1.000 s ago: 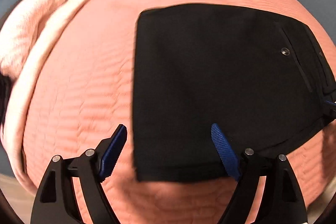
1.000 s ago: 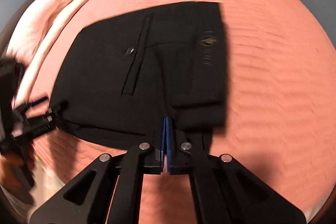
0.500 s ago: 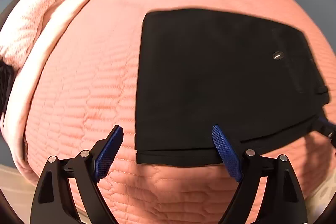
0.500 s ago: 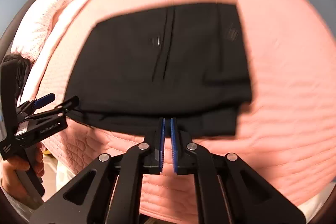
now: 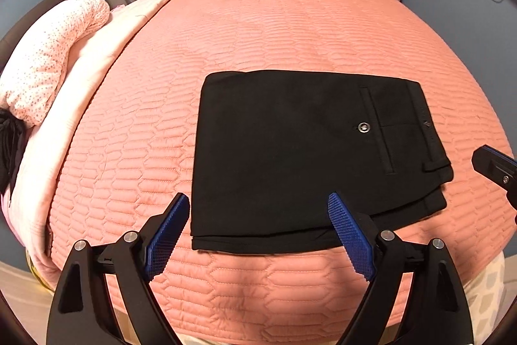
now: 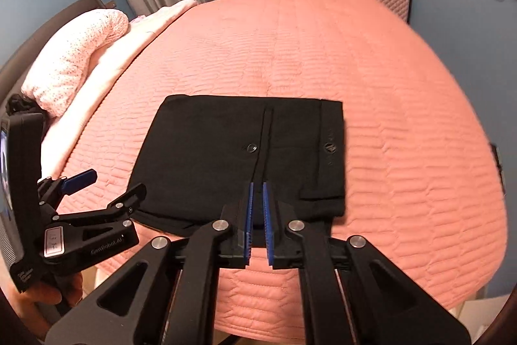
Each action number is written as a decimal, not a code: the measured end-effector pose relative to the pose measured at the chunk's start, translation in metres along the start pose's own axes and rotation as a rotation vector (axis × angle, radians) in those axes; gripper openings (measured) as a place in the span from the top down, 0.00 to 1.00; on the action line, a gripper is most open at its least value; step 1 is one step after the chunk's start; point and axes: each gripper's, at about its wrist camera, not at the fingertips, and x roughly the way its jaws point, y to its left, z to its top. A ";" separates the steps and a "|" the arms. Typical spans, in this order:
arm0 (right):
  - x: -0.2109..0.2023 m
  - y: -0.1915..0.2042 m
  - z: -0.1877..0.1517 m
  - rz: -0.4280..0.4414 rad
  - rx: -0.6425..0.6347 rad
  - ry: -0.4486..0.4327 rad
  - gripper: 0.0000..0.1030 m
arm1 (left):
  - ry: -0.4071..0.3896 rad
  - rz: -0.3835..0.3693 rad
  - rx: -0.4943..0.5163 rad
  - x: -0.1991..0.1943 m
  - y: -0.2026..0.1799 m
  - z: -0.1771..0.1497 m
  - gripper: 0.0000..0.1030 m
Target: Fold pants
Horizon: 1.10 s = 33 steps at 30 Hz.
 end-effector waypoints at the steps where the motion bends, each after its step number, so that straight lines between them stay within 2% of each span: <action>1: 0.003 0.003 0.002 -0.008 -0.003 0.001 0.93 | -0.001 0.000 0.000 0.000 -0.002 0.000 0.17; 8: 0.032 0.011 0.013 -0.038 0.026 0.005 0.93 | 0.003 -0.022 -0.037 0.011 -0.005 0.009 0.17; 16: 0.044 0.013 0.026 -0.080 0.027 -0.017 0.92 | 0.000 -0.026 -0.073 0.020 0.005 0.023 0.17; 18: 0.044 0.013 0.026 -0.086 0.031 -0.015 0.80 | 0.000 -0.026 -0.074 0.020 0.006 0.023 0.17; 20: 0.042 0.015 0.025 -0.106 0.031 -0.030 0.47 | 0.000 -0.020 -0.074 0.020 0.007 0.023 0.17; 21: 0.038 0.017 0.024 -0.123 0.021 -0.050 0.43 | 0.000 -0.014 -0.074 0.020 0.008 0.023 0.17; 29: 0.023 0.020 0.023 -0.147 -0.004 -0.082 0.40 | -0.013 0.032 -0.051 0.007 0.002 0.020 0.17; 32: 0.018 0.021 0.021 -0.166 -0.008 -0.095 0.31 | -0.028 0.031 -0.044 0.001 0.000 0.019 0.17; 33: 0.016 0.021 0.020 -0.169 -0.012 -0.100 0.31 | -0.035 0.024 -0.044 -0.002 -0.001 0.018 0.17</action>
